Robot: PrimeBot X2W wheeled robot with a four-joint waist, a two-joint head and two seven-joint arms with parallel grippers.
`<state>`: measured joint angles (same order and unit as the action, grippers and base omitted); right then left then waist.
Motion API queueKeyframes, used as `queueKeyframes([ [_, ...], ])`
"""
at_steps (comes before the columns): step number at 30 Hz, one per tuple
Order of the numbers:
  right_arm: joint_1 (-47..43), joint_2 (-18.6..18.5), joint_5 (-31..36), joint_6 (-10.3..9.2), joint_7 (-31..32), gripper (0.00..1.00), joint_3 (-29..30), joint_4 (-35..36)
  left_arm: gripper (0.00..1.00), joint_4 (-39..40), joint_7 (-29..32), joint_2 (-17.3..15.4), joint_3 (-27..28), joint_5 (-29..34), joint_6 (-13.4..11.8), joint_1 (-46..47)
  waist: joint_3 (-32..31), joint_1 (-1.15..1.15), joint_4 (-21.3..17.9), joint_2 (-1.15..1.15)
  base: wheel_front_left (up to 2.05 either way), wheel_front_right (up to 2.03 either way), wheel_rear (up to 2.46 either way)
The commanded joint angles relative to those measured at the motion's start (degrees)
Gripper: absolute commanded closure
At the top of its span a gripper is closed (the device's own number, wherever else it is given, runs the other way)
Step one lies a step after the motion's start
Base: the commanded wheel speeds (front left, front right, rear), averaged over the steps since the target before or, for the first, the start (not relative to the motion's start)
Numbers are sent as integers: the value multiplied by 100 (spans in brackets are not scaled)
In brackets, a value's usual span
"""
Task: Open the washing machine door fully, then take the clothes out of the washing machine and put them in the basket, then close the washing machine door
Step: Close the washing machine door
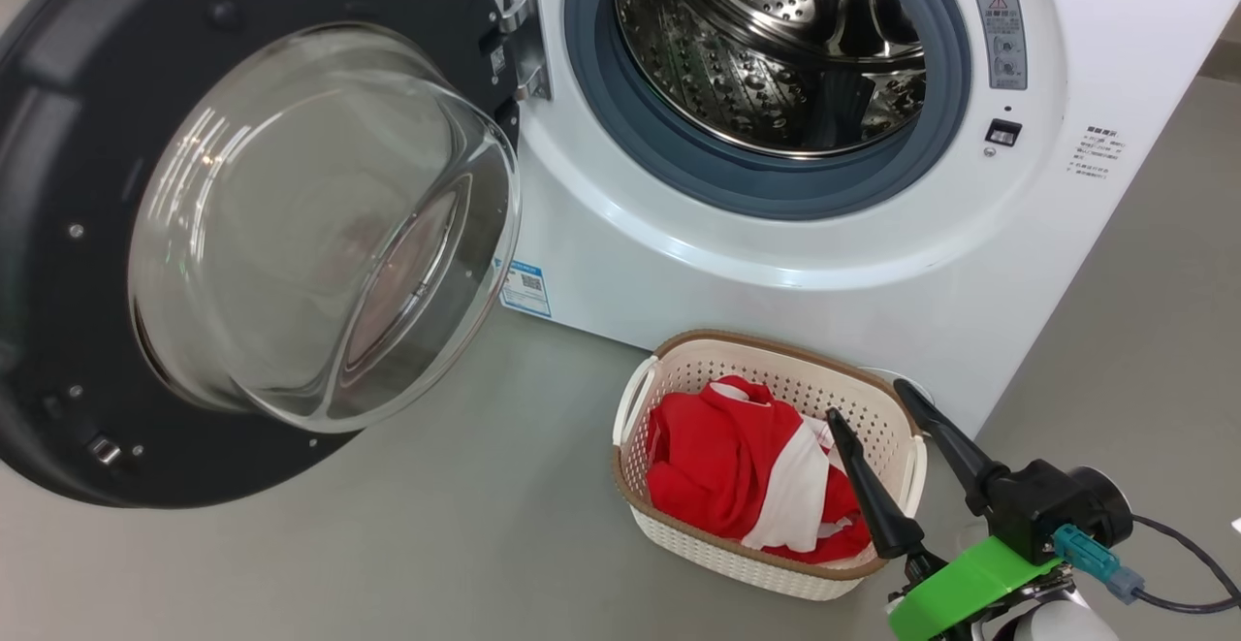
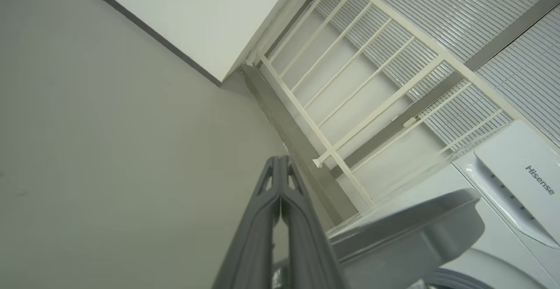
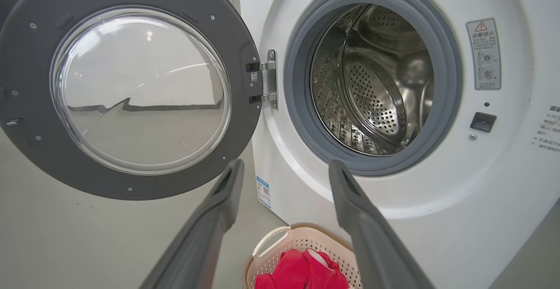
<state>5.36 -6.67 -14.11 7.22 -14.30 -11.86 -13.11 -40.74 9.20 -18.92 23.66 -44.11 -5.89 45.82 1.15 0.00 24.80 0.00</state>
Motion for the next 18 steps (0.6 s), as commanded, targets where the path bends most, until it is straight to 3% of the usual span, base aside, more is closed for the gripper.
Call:
queueKeyframes([
  [1, 247, -54, -40, 26, -11, 0, -124, 124, 100, -25, 335, -343, 160, -190, 80, 206, 24, 0, -3, 0, 0, 0, 0],
  [8, 291, -94, -81, 26, 4, 0, -207, 67, 100, -410, 1576, -376, 204, -758, 310, 332, 51, 0, 8, 0, 0, 0, 0],
  [18, 336, -117, -100, 26, -6, 0, -249, 19, 100, -318, 2510, -312, 263, -1241, 582, 153, 107, 0, 23, 0, 0, 0, 0],
])
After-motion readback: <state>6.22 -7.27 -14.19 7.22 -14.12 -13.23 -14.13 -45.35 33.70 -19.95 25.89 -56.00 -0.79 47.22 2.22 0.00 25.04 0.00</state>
